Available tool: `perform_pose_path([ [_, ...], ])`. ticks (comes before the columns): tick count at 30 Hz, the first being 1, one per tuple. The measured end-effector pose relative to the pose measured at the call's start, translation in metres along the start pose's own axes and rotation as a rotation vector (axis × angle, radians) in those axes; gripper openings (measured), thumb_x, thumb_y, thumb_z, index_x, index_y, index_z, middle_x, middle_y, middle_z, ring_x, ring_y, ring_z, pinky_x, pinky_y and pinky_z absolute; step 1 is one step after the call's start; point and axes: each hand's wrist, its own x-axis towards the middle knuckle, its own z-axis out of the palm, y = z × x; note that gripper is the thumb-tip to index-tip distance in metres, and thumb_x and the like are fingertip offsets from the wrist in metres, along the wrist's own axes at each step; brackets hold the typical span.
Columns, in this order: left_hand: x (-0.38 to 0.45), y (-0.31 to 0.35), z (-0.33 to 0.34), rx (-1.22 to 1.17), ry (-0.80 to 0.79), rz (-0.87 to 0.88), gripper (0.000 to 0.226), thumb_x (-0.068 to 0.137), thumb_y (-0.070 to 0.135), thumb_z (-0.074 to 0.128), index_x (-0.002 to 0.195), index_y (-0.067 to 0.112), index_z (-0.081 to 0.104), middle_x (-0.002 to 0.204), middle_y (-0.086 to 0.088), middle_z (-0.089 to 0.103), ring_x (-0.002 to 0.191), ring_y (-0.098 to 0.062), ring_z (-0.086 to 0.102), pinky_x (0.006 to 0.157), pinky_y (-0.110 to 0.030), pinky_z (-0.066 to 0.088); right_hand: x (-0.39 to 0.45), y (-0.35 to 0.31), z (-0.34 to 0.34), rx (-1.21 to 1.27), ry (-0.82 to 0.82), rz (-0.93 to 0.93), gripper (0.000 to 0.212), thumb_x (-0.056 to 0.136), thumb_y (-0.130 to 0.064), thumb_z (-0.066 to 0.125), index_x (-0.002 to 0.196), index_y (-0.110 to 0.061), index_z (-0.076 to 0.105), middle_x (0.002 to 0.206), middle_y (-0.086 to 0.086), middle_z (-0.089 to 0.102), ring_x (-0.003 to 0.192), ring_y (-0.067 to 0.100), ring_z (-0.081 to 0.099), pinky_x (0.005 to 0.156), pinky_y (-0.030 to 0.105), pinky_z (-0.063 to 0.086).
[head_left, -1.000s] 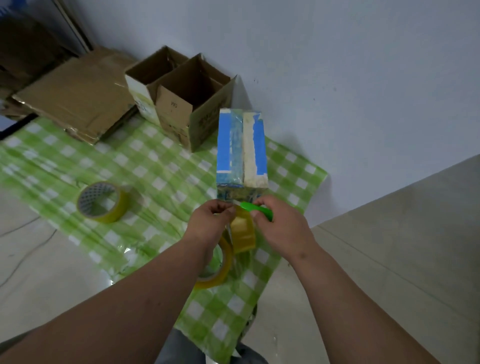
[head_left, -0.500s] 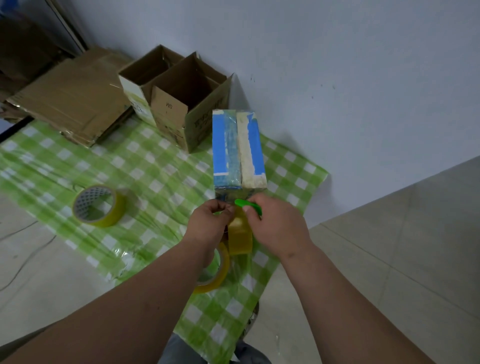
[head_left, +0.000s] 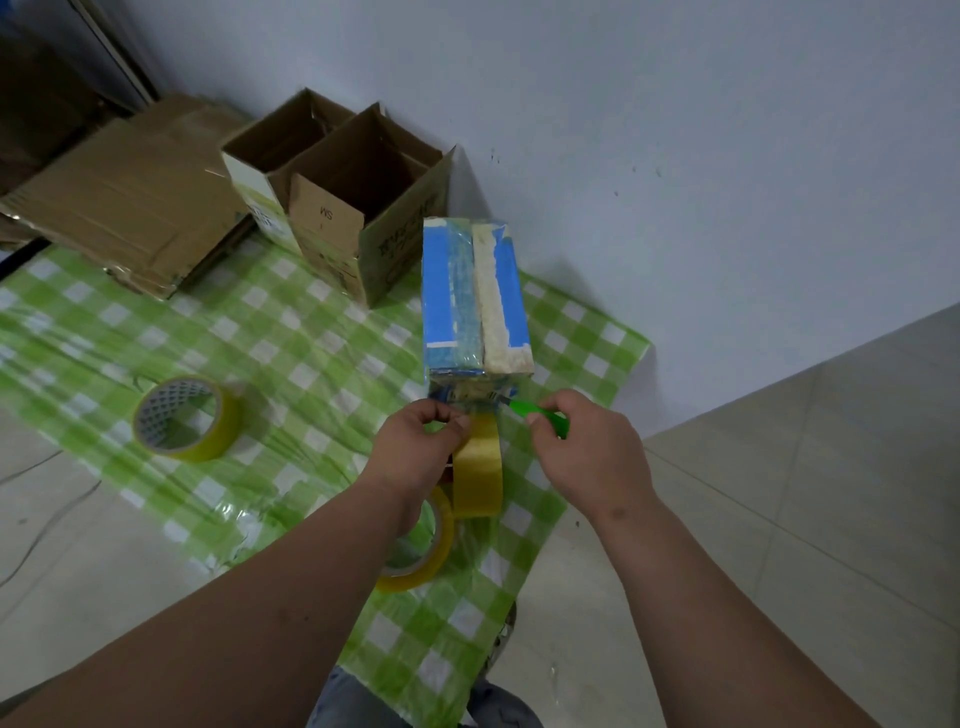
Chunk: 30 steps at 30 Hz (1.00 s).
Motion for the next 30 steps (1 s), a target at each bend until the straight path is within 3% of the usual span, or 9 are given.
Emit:
perform_pose_path([
  [4, 0.000, 0.002, 0.002, 0.071, 0.014, 0.035, 0.009, 0.091, 0.019, 0.068, 0.085, 0.014, 0.065, 0.084, -0.016, 0.064, 0.073, -0.030, 0.058, 0.072, -0.056, 0.056, -0.002, -0.002, 0.003, 0.158, 0.023, 0.021, 0.014, 0.087, -0.040, 0.062, 0.096, -0.032, 0.068, 0.069, -0.024, 0.053, 0.066, -0.001, 0.052, 0.056, 0.016, 0.036],
  [9, -0.001, 0.002, 0.002, 0.101, 0.048, 0.071, 0.013, 0.090, 0.018, 0.070, 0.079, 0.013, 0.065, 0.088, -0.015, 0.070, 0.073, -0.033, 0.064, 0.070, -0.061, 0.056, -0.004, -0.012, 0.008, 0.190, -0.047, -0.061, 0.019, 0.084, -0.045, 0.059, 0.094, -0.032, 0.069, 0.070, -0.024, 0.055, 0.065, -0.003, 0.053, 0.059, 0.010, 0.035],
  [15, -0.004, -0.001, 0.002, 0.079, 0.026, 0.046, 0.015, 0.091, 0.017, 0.069, 0.086, 0.004, 0.063, 0.093, -0.019, 0.067, 0.071, -0.030, 0.059, 0.072, -0.063, 0.053, 0.004, -0.021, 0.013, 0.132, -0.103, -0.067, 0.012, 0.087, -0.045, 0.059, 0.092, -0.036, 0.063, 0.072, -0.016, 0.059, 0.064, 0.001, 0.053, 0.056, 0.022, 0.039],
  [18, -0.003, -0.001, -0.001, 0.042, 0.028, 0.015, 0.008, 0.091, 0.015, 0.068, 0.088, 0.009, 0.064, 0.083, -0.018, 0.064, 0.072, -0.030, 0.059, 0.073, -0.060, 0.055, 0.001, -0.012, 0.013, 0.232, -0.118, -0.005, 0.008, 0.084, -0.041, 0.061, 0.078, -0.038, 0.057, 0.069, -0.018, 0.057, 0.065, 0.000, 0.053, 0.057, 0.022, 0.041],
  [23, -0.008, 0.003, -0.006, 0.030, -0.011, -0.001, 0.009, 0.090, 0.017, 0.069, 0.082, 0.015, 0.065, 0.075, -0.008, 0.060, 0.066, -0.023, 0.056, 0.063, -0.038, 0.052, -0.005, 0.007, 0.015, 0.569, -0.036, 0.253, 0.012, 0.073, -0.035, 0.055, 0.070, -0.025, 0.062, 0.052, -0.017, 0.051, 0.054, 0.002, 0.046, 0.054, 0.021, 0.033],
  [27, -0.016, 0.023, -0.010, 0.004, -0.073, 0.020, 0.012, 0.089, 0.017, 0.070, 0.078, 0.018, 0.068, 0.074, -0.003, 0.065, 0.064, -0.018, 0.057, 0.057, -0.031, 0.047, -0.004, 0.013, 0.025, 0.559, -0.006, 0.399, 0.011, 0.091, -0.022, 0.055, 0.091, -0.023, 0.066, 0.072, -0.008, 0.060, 0.068, 0.011, 0.054, 0.058, 0.028, 0.040],
  [30, -0.023, 0.040, -0.025, 0.113, -0.162, -0.005, 0.010, 0.087, 0.022, 0.073, 0.079, 0.019, 0.069, 0.075, -0.003, 0.063, 0.068, -0.019, 0.053, 0.056, -0.027, 0.041, 0.002, 0.008, 0.034, 0.493, -0.057, 0.432, 0.029, 0.096, -0.025, 0.051, 0.123, -0.019, 0.061, 0.105, 0.002, 0.065, 0.090, 0.019, 0.061, 0.078, 0.037, 0.050],
])
